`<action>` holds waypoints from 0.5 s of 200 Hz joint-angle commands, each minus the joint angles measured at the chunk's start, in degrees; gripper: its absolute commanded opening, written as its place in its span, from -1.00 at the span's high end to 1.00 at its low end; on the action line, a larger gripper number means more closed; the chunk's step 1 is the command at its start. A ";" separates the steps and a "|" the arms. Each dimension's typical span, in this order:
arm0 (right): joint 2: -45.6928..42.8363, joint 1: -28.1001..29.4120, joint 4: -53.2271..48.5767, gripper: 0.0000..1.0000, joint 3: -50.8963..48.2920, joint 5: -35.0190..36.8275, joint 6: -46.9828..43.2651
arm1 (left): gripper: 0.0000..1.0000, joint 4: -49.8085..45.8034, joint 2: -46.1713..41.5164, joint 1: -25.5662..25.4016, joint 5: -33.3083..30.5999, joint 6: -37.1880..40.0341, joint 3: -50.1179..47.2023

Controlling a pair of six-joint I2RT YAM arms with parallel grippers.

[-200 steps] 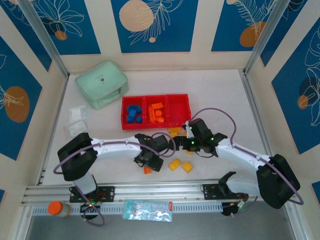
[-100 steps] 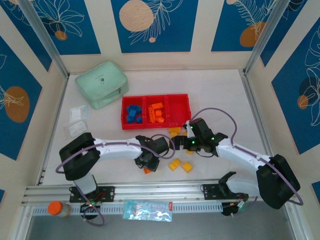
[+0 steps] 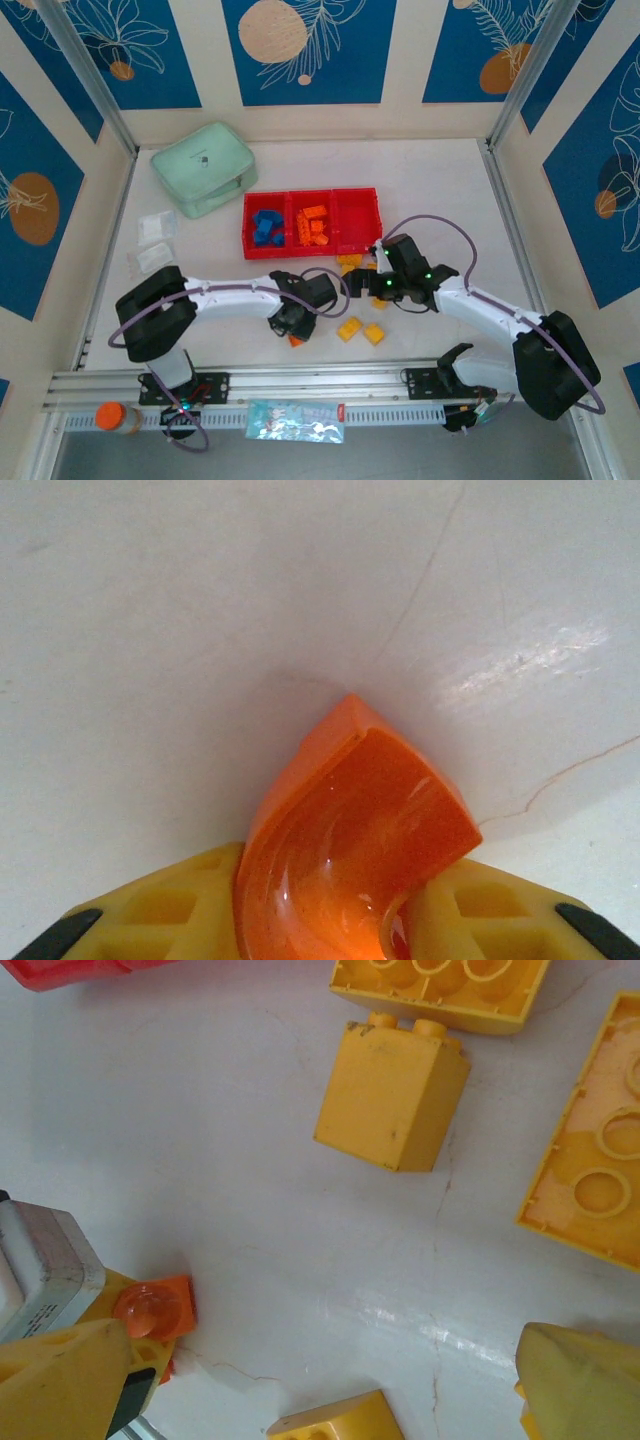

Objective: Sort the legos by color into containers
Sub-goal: Pick up the lego from the middle-left of the table, then place the lego in the container.

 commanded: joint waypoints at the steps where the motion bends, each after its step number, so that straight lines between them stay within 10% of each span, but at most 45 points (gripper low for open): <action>1: -1.95 -0.96 -2.96 -0.98 2.75 -2.26 -0.49 | 0.27 -3.11 -3.67 0.82 -3.58 -0.69 1.58; 100: -2.26 -10.66 -8.14 -0.98 7.66 -5.25 -1.82 | 0.29 -1.18 5.41 18.57 -9.25 9.91 25.79</action>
